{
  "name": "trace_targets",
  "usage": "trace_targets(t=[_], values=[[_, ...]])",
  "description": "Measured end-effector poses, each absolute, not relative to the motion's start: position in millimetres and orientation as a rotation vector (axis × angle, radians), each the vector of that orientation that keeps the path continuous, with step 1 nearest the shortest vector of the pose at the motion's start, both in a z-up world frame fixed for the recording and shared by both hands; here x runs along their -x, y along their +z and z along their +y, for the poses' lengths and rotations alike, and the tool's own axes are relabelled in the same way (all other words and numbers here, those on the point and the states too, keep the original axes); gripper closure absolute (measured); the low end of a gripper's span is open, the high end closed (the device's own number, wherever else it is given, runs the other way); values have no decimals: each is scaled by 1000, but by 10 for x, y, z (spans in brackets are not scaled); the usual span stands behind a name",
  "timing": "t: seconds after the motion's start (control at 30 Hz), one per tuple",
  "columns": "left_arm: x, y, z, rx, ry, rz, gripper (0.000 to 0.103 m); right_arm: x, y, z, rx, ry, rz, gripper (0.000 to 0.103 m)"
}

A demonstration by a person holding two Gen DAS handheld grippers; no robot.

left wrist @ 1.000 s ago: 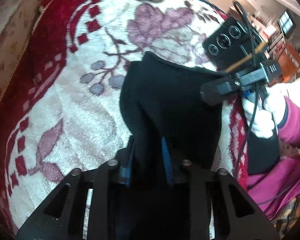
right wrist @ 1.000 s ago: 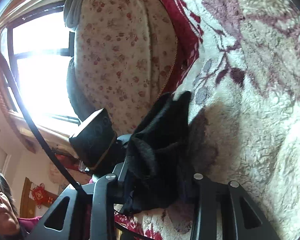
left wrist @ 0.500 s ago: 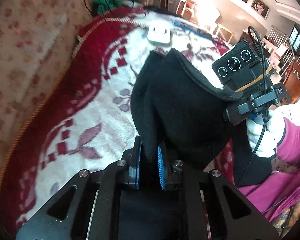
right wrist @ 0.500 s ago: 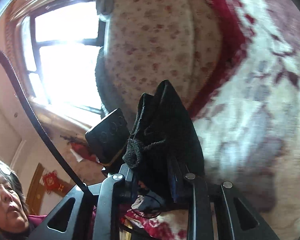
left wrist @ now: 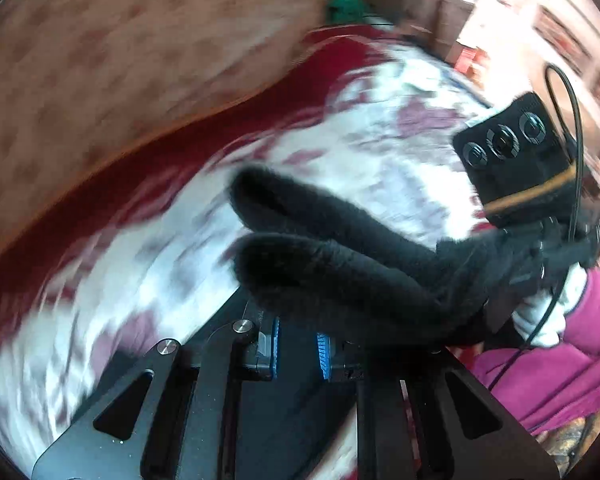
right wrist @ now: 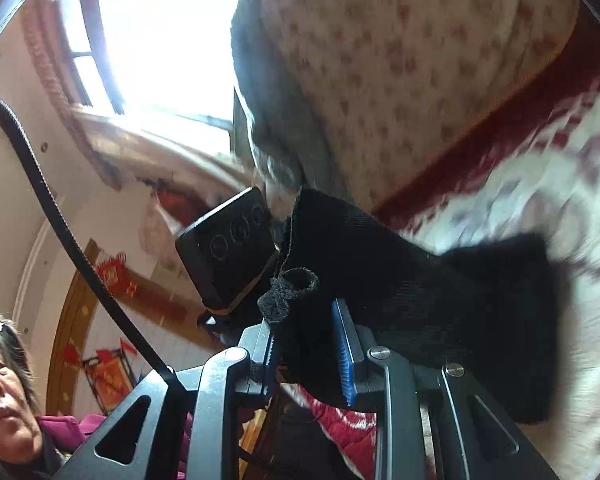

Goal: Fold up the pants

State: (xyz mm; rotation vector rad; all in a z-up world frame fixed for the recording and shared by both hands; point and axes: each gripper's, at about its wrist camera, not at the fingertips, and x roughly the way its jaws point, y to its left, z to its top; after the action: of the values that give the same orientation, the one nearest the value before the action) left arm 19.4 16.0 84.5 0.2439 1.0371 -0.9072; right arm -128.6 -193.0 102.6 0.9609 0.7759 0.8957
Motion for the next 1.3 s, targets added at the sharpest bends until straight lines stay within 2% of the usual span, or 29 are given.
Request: trace_targets(t=[0.17, 0.27, 0.3, 0.37, 0.4, 0.57, 0.7, 0.83, 0.87, 0.9, 0.97, 1.17, 1.3], values=[[-164, 694, 990, -113, -687, 1084, 90, 1114, 552, -1411, -890, 864, 948, 79], [-65, 736, 1417, -1, -613, 1064, 90, 1060, 472, -1244, -839, 864, 991, 77], [-13, 765, 1522, 29, -594, 1050, 90, 1049, 501, -1222, -835, 865, 993, 73], [83, 822, 1610, 62, -579, 1028, 90, 1043, 602, -1211, -871, 910, 999, 47], [144, 848, 1649, 81, -577, 1015, 90, 1053, 680, -1226, -885, 920, 993, 45], [328, 893, 1677, 126, -570, 990, 90, 1102, 862, -1284, -836, 864, 942, 44], [521, 871, 1789, 168, -527, 983, 90, 1064, 634, -1110, -707, 754, 1069, 47], [729, 850, 1990, 216, -422, 983, 89, 1068, 851, -986, -671, 788, 1032, 48], [769, 846, 2024, 213, -394, 981, 82, 1071, 920, -932, -658, 807, 1014, 48], [826, 848, 2067, 210, -363, 976, 68, 1066, 988, -845, -624, 820, 1001, 47], [928, 845, 2154, 225, -301, 960, 53, 1043, 1071, -622, -537, 844, 979, 47], [1169, 754, 2396, 247, -113, 965, 51, 894, 990, -78, -458, 904, 1022, 45], [1317, 671, 2652, 360, -20, 975, 51, 753, 967, 283, -407, 931, 1045, 42]])
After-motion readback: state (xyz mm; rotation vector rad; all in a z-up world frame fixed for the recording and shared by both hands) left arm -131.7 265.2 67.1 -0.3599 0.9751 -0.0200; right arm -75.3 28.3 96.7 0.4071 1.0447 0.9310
